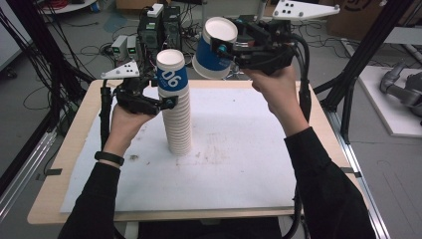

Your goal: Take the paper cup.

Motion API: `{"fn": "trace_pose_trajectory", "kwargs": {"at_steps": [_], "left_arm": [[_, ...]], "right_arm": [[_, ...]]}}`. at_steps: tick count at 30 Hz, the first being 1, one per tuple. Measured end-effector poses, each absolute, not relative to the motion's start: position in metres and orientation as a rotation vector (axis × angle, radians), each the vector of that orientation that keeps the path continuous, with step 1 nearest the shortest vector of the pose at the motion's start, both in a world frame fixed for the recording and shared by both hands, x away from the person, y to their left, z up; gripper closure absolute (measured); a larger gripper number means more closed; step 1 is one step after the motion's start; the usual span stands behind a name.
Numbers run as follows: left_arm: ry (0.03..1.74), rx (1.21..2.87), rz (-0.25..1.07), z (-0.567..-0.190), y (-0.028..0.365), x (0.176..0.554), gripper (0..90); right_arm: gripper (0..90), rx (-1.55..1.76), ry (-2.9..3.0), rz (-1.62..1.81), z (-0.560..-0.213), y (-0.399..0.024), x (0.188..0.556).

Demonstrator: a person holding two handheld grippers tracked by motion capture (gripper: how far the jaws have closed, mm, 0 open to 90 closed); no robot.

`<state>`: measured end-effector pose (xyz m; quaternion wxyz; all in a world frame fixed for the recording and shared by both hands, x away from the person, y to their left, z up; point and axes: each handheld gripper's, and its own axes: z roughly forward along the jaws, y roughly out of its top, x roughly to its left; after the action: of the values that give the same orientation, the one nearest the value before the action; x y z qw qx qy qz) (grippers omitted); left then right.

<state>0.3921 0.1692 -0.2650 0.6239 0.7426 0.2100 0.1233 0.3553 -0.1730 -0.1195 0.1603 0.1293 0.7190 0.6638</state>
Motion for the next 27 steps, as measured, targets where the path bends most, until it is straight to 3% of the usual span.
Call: {"fn": "trace_pose_trajectory", "kwargs": {"at_steps": [4,27], "left_arm": [[0.494,1.699,0.299,-0.264,0.17,0.391,7.1],[0.522,1.647,0.393,-0.259,0.2,0.369,7.0]], "right_arm": [[29.7,0.386,2.058,1.879,-0.127,-0.183,0.354],[29.7,0.51,2.073,1.851,-0.191,-0.227,0.346]]}}
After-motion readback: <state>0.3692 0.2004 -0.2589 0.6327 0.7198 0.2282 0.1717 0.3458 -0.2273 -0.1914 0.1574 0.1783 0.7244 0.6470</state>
